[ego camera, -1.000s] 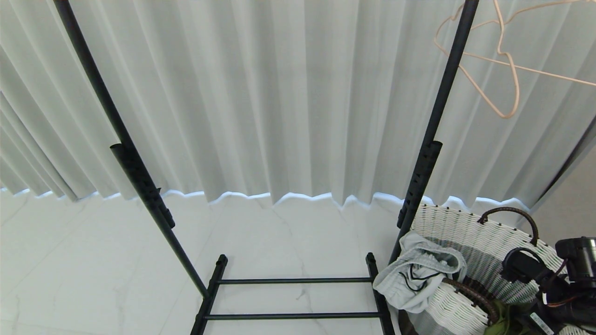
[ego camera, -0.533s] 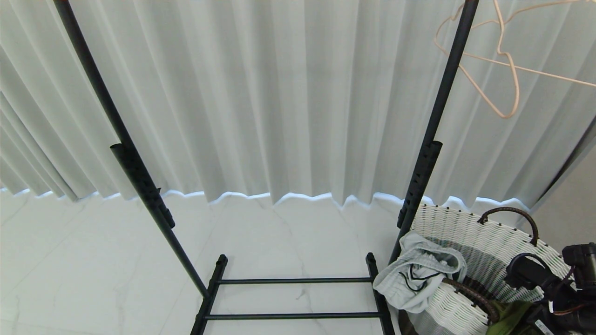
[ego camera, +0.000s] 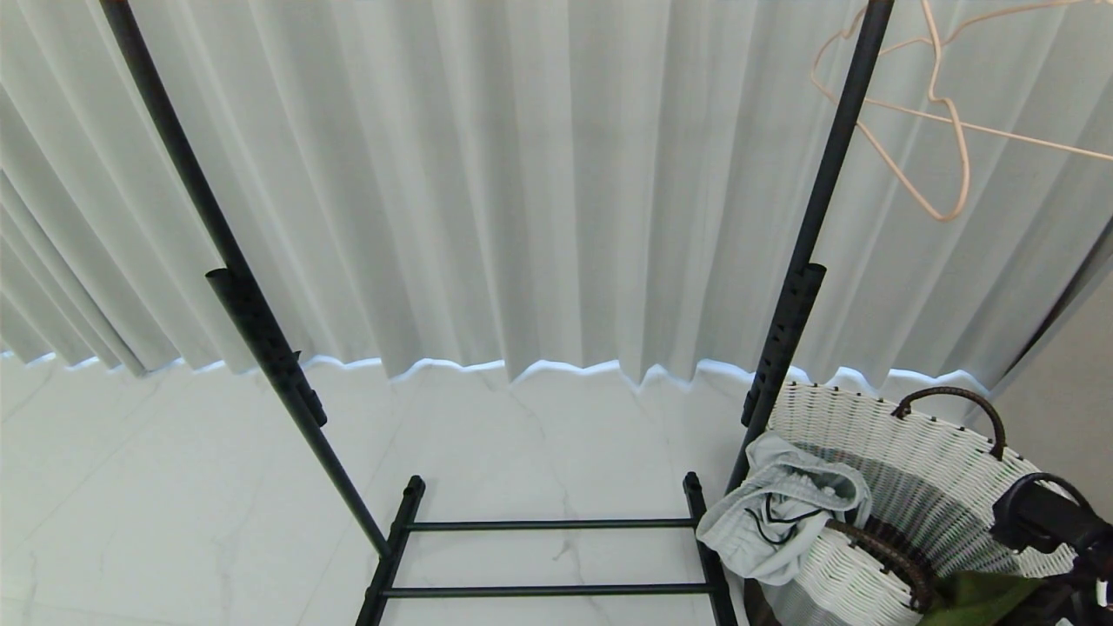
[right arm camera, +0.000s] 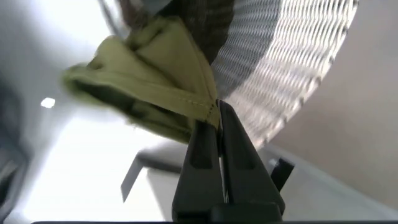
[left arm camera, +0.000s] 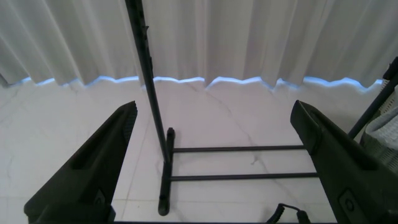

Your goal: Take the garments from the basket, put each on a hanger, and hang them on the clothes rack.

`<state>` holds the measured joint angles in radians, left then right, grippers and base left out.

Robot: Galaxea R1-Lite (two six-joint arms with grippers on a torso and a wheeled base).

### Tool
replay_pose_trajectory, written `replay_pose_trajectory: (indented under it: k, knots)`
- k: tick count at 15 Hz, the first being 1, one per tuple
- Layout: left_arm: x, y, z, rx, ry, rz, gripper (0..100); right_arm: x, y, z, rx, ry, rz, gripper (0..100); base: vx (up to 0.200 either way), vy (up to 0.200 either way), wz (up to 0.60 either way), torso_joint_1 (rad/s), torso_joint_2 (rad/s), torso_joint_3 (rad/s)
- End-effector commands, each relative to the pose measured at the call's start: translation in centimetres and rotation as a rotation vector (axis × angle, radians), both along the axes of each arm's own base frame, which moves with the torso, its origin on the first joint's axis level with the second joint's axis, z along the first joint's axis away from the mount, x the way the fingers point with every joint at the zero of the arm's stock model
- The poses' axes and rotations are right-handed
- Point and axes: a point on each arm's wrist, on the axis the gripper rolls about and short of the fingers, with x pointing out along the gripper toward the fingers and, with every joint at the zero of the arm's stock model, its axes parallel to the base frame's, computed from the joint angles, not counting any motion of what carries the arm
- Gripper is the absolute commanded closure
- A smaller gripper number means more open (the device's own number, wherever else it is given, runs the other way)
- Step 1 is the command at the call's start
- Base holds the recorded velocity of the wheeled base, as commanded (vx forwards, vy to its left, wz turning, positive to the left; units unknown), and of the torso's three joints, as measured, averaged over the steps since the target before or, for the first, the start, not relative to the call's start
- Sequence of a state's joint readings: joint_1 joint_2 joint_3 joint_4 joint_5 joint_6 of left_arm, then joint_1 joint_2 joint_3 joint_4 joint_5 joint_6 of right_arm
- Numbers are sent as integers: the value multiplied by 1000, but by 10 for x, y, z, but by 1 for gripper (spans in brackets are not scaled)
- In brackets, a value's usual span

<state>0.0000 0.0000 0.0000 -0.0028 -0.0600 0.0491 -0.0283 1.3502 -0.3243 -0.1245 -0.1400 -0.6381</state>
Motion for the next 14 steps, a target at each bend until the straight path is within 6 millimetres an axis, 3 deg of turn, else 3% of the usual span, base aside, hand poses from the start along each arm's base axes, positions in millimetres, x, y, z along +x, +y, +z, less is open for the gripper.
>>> replay_pose_trajectory:
  k: [1,4,6,11,14]
  knots:
    - [0,0,0,0,1,0,0,-39,4,72,32,-200,-8,100,0,0,0,0,0,0]
    - [0,0,0,1,1,0,0,-82,5,117,41,-269,-4,100,0,0,0,0,0,0]
    - [0,0,0,9,4,0,0,-97,6,135,45,-336,18,100,0,0,0,0,0,0]
    - [0,0,0,1,3,0,0,-104,7,158,44,-432,48,100,0,0,0,0,0,0]
    - [0,0,0,8,2,0,0,-109,7,161,42,-457,48,100,-200,0,0,-1,-1,6]
